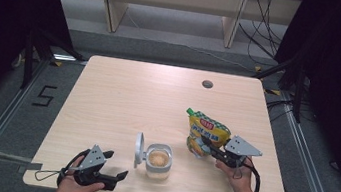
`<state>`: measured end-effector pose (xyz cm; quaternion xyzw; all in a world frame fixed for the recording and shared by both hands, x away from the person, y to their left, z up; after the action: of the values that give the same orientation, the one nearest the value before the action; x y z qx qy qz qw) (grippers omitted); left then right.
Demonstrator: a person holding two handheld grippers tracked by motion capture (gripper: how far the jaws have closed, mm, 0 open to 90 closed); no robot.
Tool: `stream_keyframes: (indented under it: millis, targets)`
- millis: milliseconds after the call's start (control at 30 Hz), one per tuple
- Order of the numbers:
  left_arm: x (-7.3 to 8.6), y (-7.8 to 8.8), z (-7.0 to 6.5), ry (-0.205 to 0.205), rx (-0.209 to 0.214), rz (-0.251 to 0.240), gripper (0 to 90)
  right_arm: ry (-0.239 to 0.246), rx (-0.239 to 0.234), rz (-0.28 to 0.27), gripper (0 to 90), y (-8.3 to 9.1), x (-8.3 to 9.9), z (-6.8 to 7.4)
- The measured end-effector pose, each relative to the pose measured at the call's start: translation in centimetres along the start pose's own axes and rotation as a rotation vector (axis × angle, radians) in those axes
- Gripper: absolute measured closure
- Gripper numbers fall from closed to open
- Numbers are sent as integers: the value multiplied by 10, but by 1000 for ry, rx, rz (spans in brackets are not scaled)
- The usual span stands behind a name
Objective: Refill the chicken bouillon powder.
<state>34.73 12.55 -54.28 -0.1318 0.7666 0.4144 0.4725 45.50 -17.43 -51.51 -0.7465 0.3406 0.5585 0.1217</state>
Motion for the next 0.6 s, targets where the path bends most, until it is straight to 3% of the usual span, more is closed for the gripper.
stream_keyframes:
  millis: [67, 233, 267, 367, 433, 500, 533, 567, 600]
  targets:
    - [0, 0, 0, 8, 0, -6, 158, -11, -15, 1, 734, 1, 0, 0]
    - [0, 0, -1, 16, -1, -1, 158, -26, 5, 8, 677, 4, -1, -1]
    - [0, 0, 0, 0, -1, -1, 158, -50, 4, -5, 648, 5, -3, -1]
    - [0, 0, 0, 9, 1, -6, 158, -119, -11, -5, 589, 12, -7, 2]
    - [0, 0, 0, 8, 0, -5, 158, -97, 6, -7, 565, 15, -8, 1]
    - [0, 0, 0, -1, -1, 2, 158, -125, 32, -14, 511, 19, -10, 0]
    - [0, 0, 0, 1, 1, -3, 158, -156, 36, 9, 486, 21, -9, 3]
    - [0, 0, 0, 2, 1, -3, 158, -152, 30, 16, 447, 22, -9, 1]
    - [0, 0, 0, 3, 1, -3, 157, -195, 39, 36, 418, 25, -8, 2]
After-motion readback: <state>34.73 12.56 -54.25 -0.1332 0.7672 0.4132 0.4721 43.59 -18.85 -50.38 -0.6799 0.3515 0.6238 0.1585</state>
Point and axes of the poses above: each handheld gripper's, and its own axes: y roughly backward along the jaws, x roughly out of its underside, z roughly to its left, the point moved 9 cm from there along -y, roughly forward along the jaws, and after that the axes turned 11 degrees about y, right-handed, at the moved point
